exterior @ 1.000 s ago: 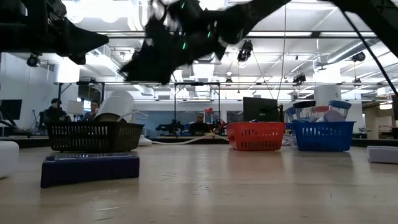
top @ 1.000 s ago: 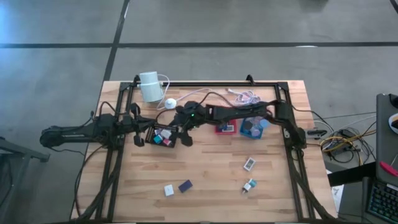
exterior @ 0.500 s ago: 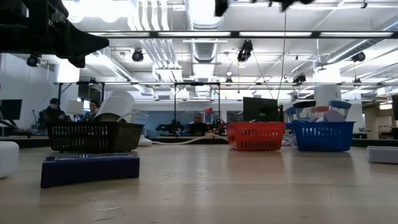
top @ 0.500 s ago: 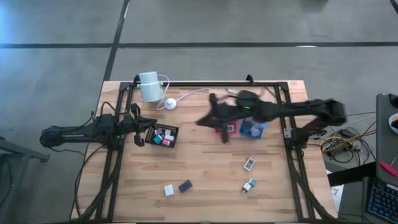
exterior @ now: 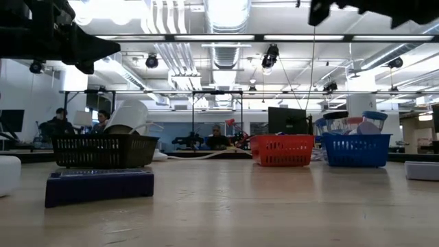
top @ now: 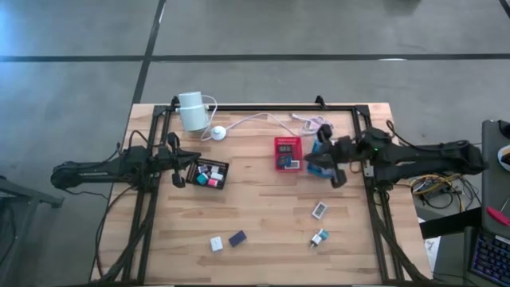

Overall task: Pick & Place Office items
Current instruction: Put the white digital clock into the red bin

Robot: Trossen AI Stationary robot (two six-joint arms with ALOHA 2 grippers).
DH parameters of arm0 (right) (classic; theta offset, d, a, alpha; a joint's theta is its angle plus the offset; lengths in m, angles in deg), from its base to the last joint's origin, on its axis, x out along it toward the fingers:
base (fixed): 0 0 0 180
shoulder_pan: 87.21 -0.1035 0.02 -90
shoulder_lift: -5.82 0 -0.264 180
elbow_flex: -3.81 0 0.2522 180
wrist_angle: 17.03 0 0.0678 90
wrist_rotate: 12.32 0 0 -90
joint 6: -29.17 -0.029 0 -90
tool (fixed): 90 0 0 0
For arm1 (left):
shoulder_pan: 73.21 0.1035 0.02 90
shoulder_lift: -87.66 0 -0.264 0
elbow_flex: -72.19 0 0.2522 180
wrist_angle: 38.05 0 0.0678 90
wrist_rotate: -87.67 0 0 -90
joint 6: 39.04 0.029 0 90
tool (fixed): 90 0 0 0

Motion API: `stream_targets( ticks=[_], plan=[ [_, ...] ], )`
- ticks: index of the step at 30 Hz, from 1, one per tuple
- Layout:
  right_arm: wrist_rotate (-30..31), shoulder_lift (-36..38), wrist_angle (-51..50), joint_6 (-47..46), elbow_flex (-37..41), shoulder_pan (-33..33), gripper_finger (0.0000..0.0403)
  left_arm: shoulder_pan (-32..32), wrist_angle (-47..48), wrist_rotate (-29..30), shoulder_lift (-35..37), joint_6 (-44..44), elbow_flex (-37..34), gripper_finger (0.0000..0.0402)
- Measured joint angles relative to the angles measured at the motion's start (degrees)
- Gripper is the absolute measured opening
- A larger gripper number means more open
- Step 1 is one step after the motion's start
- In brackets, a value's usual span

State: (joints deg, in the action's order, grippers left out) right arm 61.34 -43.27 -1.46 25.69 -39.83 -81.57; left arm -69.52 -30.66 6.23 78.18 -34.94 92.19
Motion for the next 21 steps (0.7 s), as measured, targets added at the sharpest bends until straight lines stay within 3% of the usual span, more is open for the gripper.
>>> stream_targets(
  ticks=[9, 21],
  plan=[
    [1.5, 14.2, 1.9, 0.5, 12.4, 0.0, 0.0008, 0.0, 0.0, 0.0, 0.0, 0.0, 0.0, 0.0012],
    [2.6, 18.7, 7.1, -1.1, 20.5, 0.0, 0.0008, 0.0, 0.0, -0.1, 0.0, 0.0, 0.0, 0.0012]
  ],
)
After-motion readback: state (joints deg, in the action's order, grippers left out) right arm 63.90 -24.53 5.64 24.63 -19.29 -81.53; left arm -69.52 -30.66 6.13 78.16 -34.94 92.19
